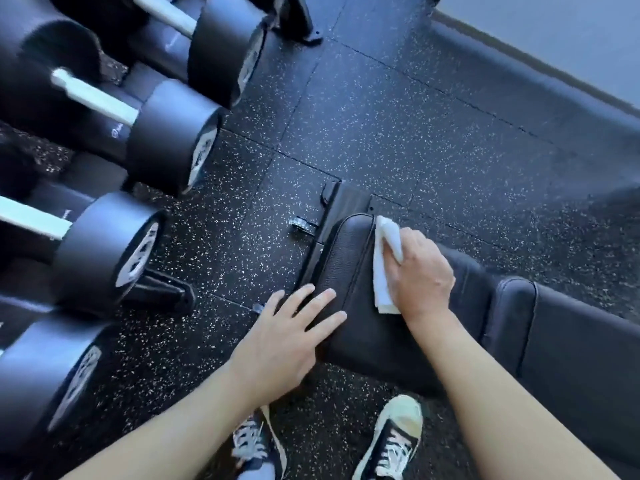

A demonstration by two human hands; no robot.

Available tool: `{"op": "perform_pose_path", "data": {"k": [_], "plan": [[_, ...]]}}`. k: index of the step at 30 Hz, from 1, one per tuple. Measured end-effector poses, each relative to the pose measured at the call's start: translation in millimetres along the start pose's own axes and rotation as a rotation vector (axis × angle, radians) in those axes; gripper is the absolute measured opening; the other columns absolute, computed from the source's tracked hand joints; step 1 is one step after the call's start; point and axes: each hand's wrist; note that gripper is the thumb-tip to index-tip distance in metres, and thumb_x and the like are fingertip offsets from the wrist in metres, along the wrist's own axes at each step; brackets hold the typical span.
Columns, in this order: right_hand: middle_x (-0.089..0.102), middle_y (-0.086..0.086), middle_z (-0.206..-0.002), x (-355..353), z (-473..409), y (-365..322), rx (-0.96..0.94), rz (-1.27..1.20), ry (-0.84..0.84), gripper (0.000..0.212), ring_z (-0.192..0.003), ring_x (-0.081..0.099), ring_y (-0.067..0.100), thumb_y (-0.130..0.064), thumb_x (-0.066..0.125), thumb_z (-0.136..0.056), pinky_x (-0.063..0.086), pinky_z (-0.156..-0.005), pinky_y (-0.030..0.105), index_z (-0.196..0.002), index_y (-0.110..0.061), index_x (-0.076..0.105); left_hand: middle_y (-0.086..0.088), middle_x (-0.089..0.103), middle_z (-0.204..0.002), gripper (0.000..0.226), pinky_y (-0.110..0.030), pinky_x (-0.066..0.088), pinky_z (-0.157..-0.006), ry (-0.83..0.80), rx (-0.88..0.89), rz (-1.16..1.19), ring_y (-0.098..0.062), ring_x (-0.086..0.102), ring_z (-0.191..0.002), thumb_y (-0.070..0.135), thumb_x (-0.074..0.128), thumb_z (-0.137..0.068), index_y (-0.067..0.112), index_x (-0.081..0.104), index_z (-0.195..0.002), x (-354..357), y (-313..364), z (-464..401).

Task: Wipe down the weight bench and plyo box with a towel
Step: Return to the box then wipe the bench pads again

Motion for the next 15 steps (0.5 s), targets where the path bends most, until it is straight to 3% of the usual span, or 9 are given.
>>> {"op": "perform_pose_path", "data": {"k": [4, 7, 10, 12, 15], "plan": [[0.044, 0.001, -0.068, -10, 79, -7, -0.126, -0.045, 0.025, 0.027, -0.057, 0.045, 0.024, -0.02, 0.074, -0.083, 0.038, -0.048, 0.038, -0.077, -0.019, 0.048, -0.004, 0.04, -0.166, 0.06, -0.059, 0.044, -0.11, 0.009, 0.006, -0.02, -0.033, 0.041, -0.149, 0.027, 0.048, -0.094, 0.028, 0.048, -0.154, -8, -6, -19], [0.042, 0.001, -0.068, -21, 110, 35, -0.144, -0.01, 0.026, 0.022, -0.056, 0.045, 0.025, -0.02, 0.071, -0.084, 0.039, -0.046, 0.039, -0.078, -0.019, 0.049, -0.006, 0.043, -0.164, 0.06, -0.06, 0.044, -0.112, 0.033, 0.063, -0.04, -0.035, 0.042, -0.149, 0.025, 0.05, -0.092, 0.025, 0.053, -0.152, -16, 4, -43], [0.046, 0.003, -0.067, -26, 105, 79, 0.145, 0.033, 0.118, 0.023, -0.056, 0.051, 0.029, -0.025, 0.065, -0.091, 0.039, -0.046, 0.035, -0.077, -0.017, 0.049, -0.006, 0.041, -0.165, 0.061, -0.061, 0.04, -0.117, 0.046, 0.162, -0.073, -0.034, 0.039, -0.151, 0.026, 0.053, -0.091, 0.026, 0.052, -0.152, -18, 23, -80], [0.048, 0.004, -0.065, -23, 96, 84, 0.344, 0.035, 0.18, 0.028, -0.055, 0.052, 0.03, -0.021, 0.073, -0.086, 0.034, -0.045, 0.032, -0.074, -0.017, 0.048, -0.006, 0.038, -0.167, 0.062, -0.061, 0.037, -0.119, 0.048, 0.205, -0.101, -0.034, 0.035, -0.153, 0.028, 0.051, -0.093, 0.026, 0.049, -0.154, -15, 37, -111], [0.052, 0.002, -0.069, -21, 109, 61, 0.464, 0.003, 0.217, 0.028, -0.058, 0.054, 0.027, -0.025, 0.079, -0.085, 0.039, -0.045, 0.034, -0.079, -0.017, 0.053, -0.004, 0.032, -0.17, 0.061, -0.062, 0.029, -0.123, 0.033, 0.206, -0.112, -0.032, 0.028, -0.157, 0.035, 0.044, -0.098, 0.026, 0.042, -0.159, -3, 65, -148]]}}
Point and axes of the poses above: each hand's wrist, its own z-axis away from the middle knuckle, its own x-axis out of the palm, y = z × x
